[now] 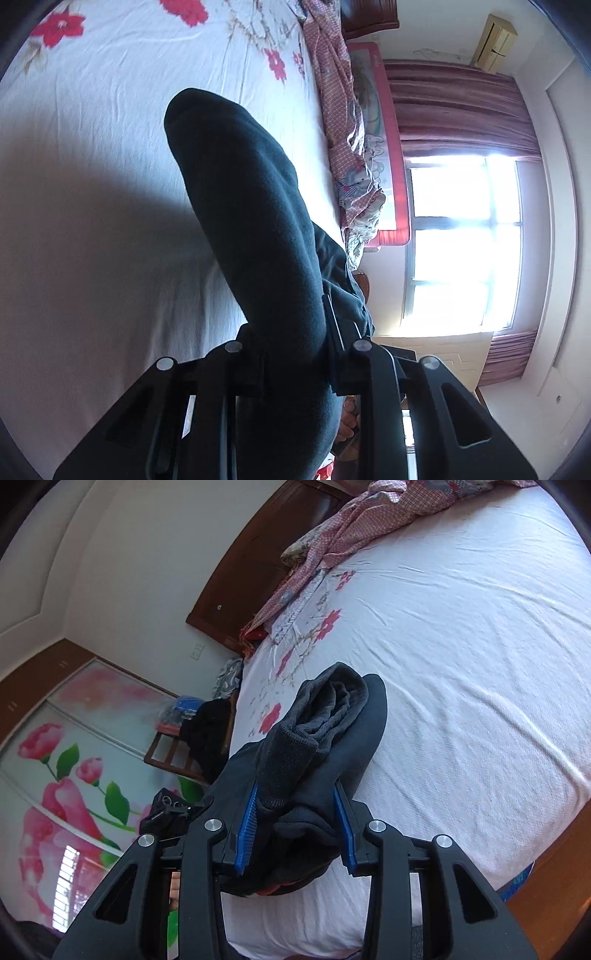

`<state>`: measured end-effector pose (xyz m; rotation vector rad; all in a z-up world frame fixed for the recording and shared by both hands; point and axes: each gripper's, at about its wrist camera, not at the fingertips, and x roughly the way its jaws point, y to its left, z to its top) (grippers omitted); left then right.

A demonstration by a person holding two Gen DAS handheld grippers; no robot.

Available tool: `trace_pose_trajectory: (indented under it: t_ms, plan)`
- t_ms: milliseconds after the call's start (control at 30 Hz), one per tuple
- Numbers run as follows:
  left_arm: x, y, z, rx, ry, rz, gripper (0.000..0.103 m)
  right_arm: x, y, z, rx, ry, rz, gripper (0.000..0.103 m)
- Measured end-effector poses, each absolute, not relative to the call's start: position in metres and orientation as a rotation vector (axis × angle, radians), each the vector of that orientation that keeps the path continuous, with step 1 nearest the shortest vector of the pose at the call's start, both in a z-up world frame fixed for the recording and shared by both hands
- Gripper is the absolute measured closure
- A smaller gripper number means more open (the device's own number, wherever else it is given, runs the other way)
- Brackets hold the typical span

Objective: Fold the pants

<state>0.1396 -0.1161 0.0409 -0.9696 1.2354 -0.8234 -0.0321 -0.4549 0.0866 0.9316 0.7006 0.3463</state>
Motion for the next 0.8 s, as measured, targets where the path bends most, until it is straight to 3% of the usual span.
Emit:
trace_pose_trajectory:
  t_ms: [200,367,500,600,667,700,733,767,800]
  plan:
    - [0.18,-0.074,0.095,-0.919,1.121,-0.797,0.081,0.038,-0.417,0.107,0.937,0.642,0.438,0.066]
    - [0.221,-0.018,0.122,-0.844,1.048,-0.733,0.081,0.099,-0.366,0.085,0.986,0.6,0.481,0.066]
    - [0.246,0.032,0.102,-0.761,1.045,-0.648,0.08,0.134,-0.325,0.03,1.047,0.666,0.469,0.066]
    - [0.255,0.055,0.046,-0.716,1.158,-0.528,0.078,0.135,-0.298,-0.02,1.003,0.811,0.381,0.066]
    - [0.251,0.066,0.002,-0.662,1.262,-0.415,0.071,0.124,-0.301,-0.031,1.032,0.769,0.424,0.064]
    - [0.245,0.078,-0.012,-0.746,1.237,-0.432,0.062,0.124,-0.303,-0.028,1.04,0.806,0.415,0.061]
    - [0.239,0.089,-0.017,-0.827,1.206,-0.431,0.051,0.121,-0.305,-0.022,1.048,0.835,0.411,0.051]
    - [0.233,0.098,-0.016,-0.883,1.175,-0.415,0.049,0.116,-0.308,-0.015,1.043,0.856,0.394,0.034]
    - [0.226,0.106,-0.01,-0.904,1.142,-0.397,0.045,0.108,-0.315,-0.006,1.027,0.86,0.35,0.03]
